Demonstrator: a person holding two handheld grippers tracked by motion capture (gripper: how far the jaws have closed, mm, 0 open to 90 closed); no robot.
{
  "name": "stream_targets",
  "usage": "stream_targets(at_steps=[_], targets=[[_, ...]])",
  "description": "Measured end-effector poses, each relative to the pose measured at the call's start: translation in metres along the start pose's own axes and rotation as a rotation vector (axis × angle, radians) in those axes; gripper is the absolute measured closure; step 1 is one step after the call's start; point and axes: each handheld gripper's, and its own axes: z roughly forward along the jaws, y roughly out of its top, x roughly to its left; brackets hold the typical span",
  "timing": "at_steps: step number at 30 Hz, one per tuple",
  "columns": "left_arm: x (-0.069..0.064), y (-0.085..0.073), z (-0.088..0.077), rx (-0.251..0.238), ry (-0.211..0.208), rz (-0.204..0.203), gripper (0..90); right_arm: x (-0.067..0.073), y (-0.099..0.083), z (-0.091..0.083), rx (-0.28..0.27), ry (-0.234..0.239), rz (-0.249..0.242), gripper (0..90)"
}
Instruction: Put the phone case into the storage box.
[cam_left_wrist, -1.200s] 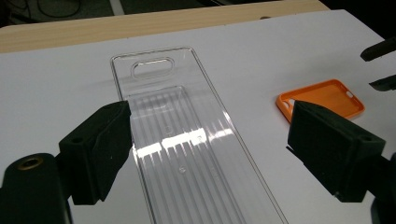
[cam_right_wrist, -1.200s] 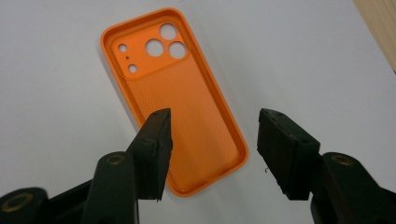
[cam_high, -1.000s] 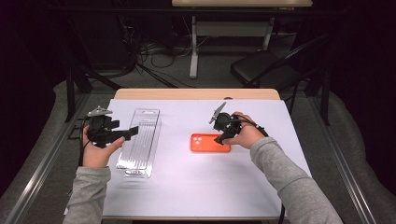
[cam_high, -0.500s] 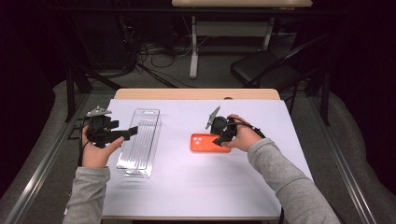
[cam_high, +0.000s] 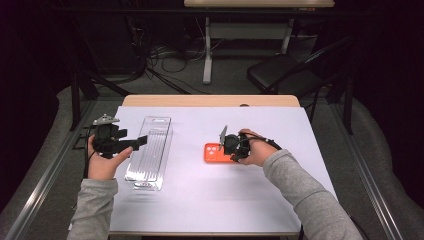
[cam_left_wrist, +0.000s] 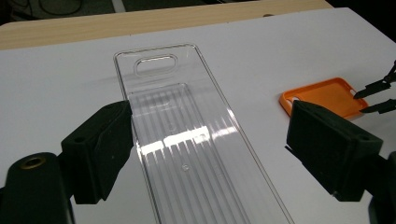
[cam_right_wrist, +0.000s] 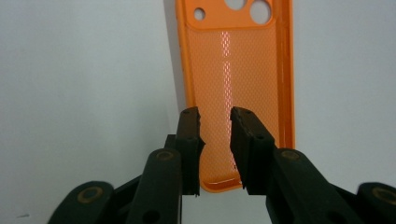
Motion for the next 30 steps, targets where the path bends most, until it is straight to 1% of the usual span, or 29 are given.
stream_targets(at_steps=[4, 10, 13, 14, 17, 18, 19, 21, 22, 24, 26, 27, 28, 30], targets=[[-0.001, 0.0, 0.001, -0.002, 0.002, 0.0, 14.8, 0.003, 0.0, 0.004, 0.04, -0.008, -0.032, 74.1], [0.0, 0.0, 0.001, -0.002, 0.002, 0.0, 14.8, 0.003, -0.002, 0.01, 0.054, -0.006, -0.045, 76.4], [0.0, 0.0, 0.001, -0.002, 0.002, -0.001, 14.8, 0.003, -0.003, 0.01, 0.071, 0.008, -0.053, 76.5], [0.0, 0.0, 0.001, -0.001, 0.002, 0.0, 14.8, 0.004, -0.004, 0.011, 0.054, 0.0, -0.058, 76.3], [0.0, -0.001, 0.001, -0.002, 0.004, -0.002, 14.8, 0.004, -0.004, 0.012, 0.025, -0.008, -0.042, 74.4], [0.0, -0.001, 0.001, -0.002, 0.004, -0.002, 14.8, 0.004, -0.005, 0.012, 0.017, -0.003, -0.037, 73.4], [0.0, -0.001, 0.001, -0.001, 0.004, -0.002, 14.8, 0.004, -0.005, 0.012, 0.019, 0.003, -0.036, 73.0], [0.0, -0.001, 0.002, -0.001, 0.004, -0.002, 14.8, 0.004, -0.006, 0.014, 0.024, 0.002, -0.054, 71.5], [0.0, -0.001, 0.002, -0.001, 0.004, -0.002, 14.8, 0.004, -0.007, 0.015, 0.029, 0.013, -0.047, 71.2], [0.0, -0.001, 0.002, 0.001, 0.004, -0.001, 14.8, 0.004, -0.008, 0.016, 0.031, 0.012, -0.05, 70.6], [0.0, -0.001, 0.002, 0.005, 0.002, 0.0, 14.8, 0.004, -0.009, 0.017, 0.035, 0.017, -0.041, 71.0], [0.0, -0.001, 0.002, 0.005, 0.002, 0.0, 14.8, 0.004, -0.01, 0.018, 0.035, 0.013, -0.054, 71.5], [0.0, -0.001, 0.002, 0.005, 0.002, 0.001, 14.8, 0.004, -0.01, 0.019, 0.039, 0.009, -0.054, 72.3], [0.0, -0.001, 0.003, 0.004, 0.003, 0.0, 14.8, 0.005, -0.011, 0.019, 0.038, 0.018, -0.041, 73.3]])
